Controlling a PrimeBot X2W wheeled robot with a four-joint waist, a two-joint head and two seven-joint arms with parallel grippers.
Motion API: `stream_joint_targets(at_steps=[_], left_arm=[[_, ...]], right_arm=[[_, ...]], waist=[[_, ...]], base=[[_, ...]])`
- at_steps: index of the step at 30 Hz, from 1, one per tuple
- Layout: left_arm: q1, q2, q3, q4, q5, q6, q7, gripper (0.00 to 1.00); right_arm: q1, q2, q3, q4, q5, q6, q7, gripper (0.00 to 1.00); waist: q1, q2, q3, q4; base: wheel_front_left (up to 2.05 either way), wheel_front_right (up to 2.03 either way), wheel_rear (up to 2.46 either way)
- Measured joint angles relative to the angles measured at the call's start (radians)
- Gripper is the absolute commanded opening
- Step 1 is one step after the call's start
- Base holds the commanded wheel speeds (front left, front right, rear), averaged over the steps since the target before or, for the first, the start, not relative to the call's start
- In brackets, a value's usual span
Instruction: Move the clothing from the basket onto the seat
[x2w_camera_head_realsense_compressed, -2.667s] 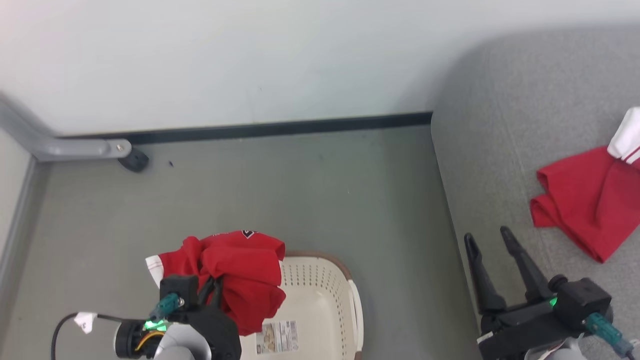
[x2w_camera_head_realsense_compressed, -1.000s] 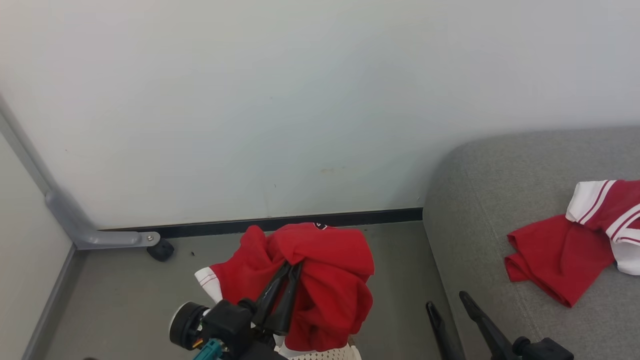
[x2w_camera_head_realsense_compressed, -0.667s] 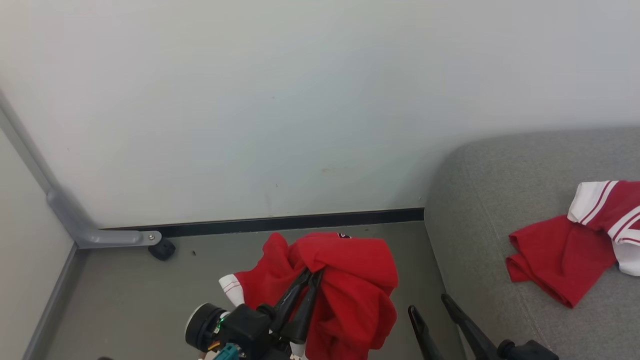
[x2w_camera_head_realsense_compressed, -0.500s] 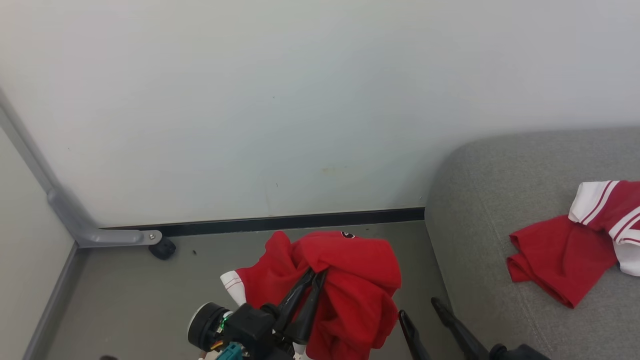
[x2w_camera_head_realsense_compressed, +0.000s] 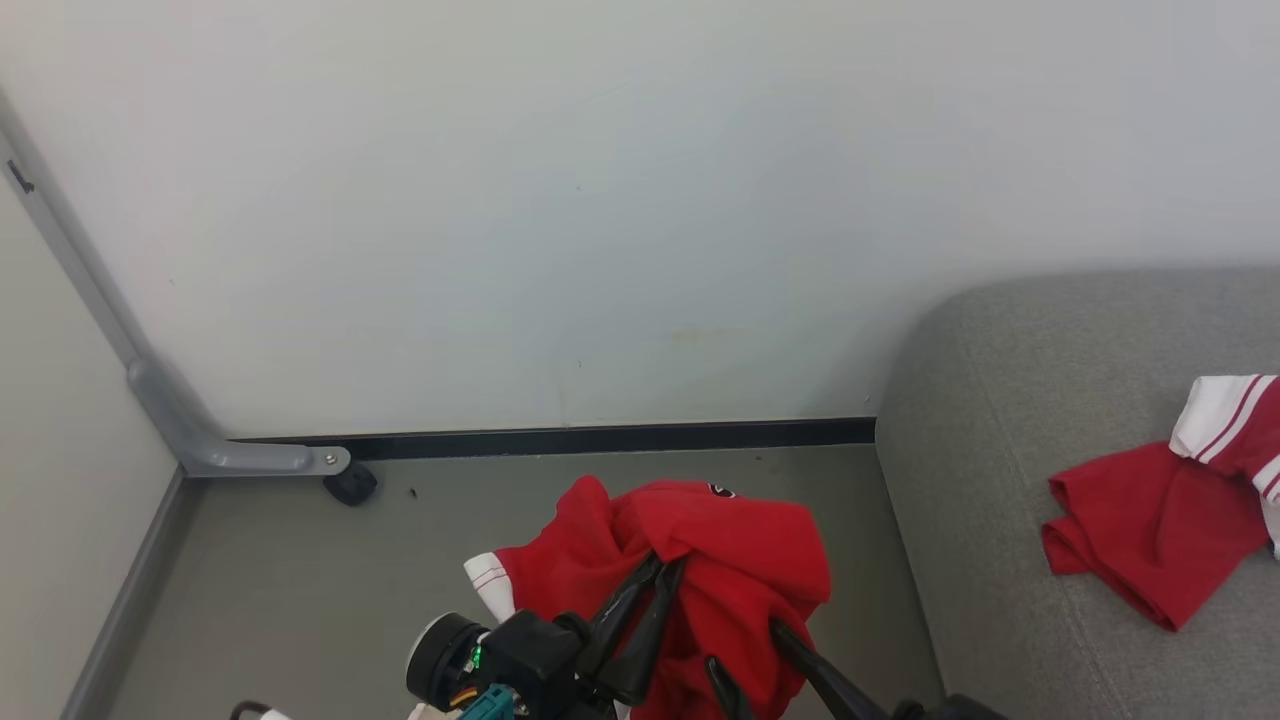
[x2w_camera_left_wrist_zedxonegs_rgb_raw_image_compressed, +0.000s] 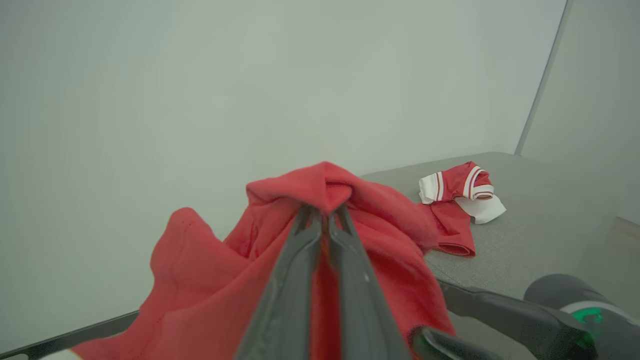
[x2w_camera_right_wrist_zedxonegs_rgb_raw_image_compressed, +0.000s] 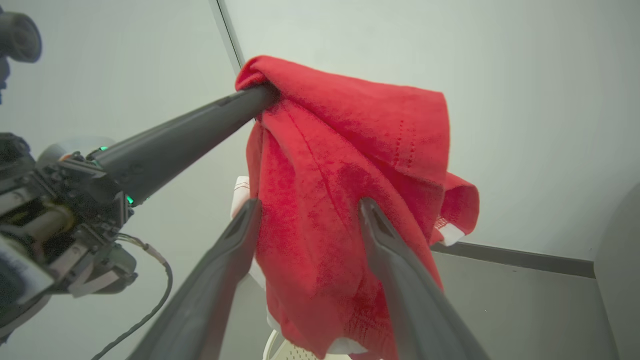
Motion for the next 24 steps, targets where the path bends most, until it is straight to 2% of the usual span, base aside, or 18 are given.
stream_joint_targets(at_steps=[9, 10, 11, 24], left_arm=[[-0.019, 0.002, -0.034, -0.023, -0.017, 0.01, 0.009, 0.0], [-0.02, 0.001, -0.038, -0.024, -0.02, 0.01, 0.009, 0.0], [-0.02, 0.0, -0.038, -0.024, -0.02, 0.015, 0.009, 0.0], [-0.02, 0.001, -0.05, -0.021, -0.024, 0.027, 0.045, 0.0]], right_arm=[[-0.098, 0.016, 0.037, 0.085, 0.023, 0.005, 0.016, 1.0], [-0.109, 0.018, 0.04, 0.096, 0.028, 0.005, 0.016, 0.17], [-0.121, 0.018, 0.045, 0.109, 0.03, 0.005, 0.016, 0.0], [-0.205, 0.023, 0.055, 0.208, 0.063, 0.006, -0.003, 0.0]], waist=[[0.0, 0.0, 0.005, 0.029], [0.0, 0.0, 0.006, 0.032], [0.0, 0.0, 0.007, 0.035], [0.0, 0.0, 0.015, 0.05]], base=[[0.0, 0.0, 0.0], [0.0, 0.0, 0.0], [0.0, 0.0, 0.0], [0.0, 0.0, 0.0]])
